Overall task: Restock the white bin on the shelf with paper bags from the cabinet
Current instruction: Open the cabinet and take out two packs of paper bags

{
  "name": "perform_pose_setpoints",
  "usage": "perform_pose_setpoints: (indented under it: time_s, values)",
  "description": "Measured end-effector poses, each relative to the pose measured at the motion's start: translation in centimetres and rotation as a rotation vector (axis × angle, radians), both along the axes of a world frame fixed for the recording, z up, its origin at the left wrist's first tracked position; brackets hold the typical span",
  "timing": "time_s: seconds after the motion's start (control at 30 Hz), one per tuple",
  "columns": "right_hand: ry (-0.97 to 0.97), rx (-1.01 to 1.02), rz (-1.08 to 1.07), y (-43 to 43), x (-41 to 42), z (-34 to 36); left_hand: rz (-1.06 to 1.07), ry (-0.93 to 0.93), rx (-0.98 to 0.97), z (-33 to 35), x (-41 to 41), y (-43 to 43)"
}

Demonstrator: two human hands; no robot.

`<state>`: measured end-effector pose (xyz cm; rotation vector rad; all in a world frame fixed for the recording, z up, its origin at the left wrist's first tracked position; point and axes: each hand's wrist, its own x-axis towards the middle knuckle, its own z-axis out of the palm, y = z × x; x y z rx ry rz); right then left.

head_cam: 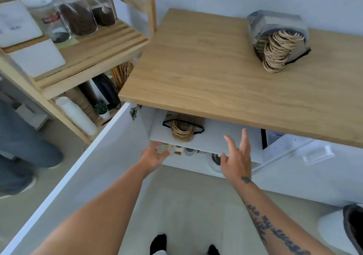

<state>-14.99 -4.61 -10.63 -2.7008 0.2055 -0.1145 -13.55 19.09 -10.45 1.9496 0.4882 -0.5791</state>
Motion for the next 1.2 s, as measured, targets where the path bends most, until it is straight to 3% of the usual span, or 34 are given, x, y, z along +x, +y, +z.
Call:
perform_pose_setpoints:
  time_s: [0.13,0.27,0.57,0.8,1.03,1.2]
  values:
    - [0.332,0.136,0.079,1.8,0.0,-5.4,-0.041,0.041,0.052,-3.5,0.9,2.1]
    - [0.452,0.244,0.099,2.1,3.1,-9.6,-0.067,0.027,0.062,-6.9,3.9,2.9]
    - [0.334,0.242,0.098,0.4,14.3,-15.7,-0.171,-0.149,0.127,-15.1,13.6,2.3]
    - [0.235,0.623,-0.076,1.6,22.8,-19.3,-0.094,-0.407,0.122,-19.3,22.0,0.5]
    - [0.279,0.953,-0.066,3.2,22.7,-21.6,-0.126,-0.412,0.064,-23.3,22.0,-1.0]
    - [0.276,1.027,-0.063,3.0,19.2,-21.1,-0.054,-0.411,0.034,-23.9,18.2,-0.3]
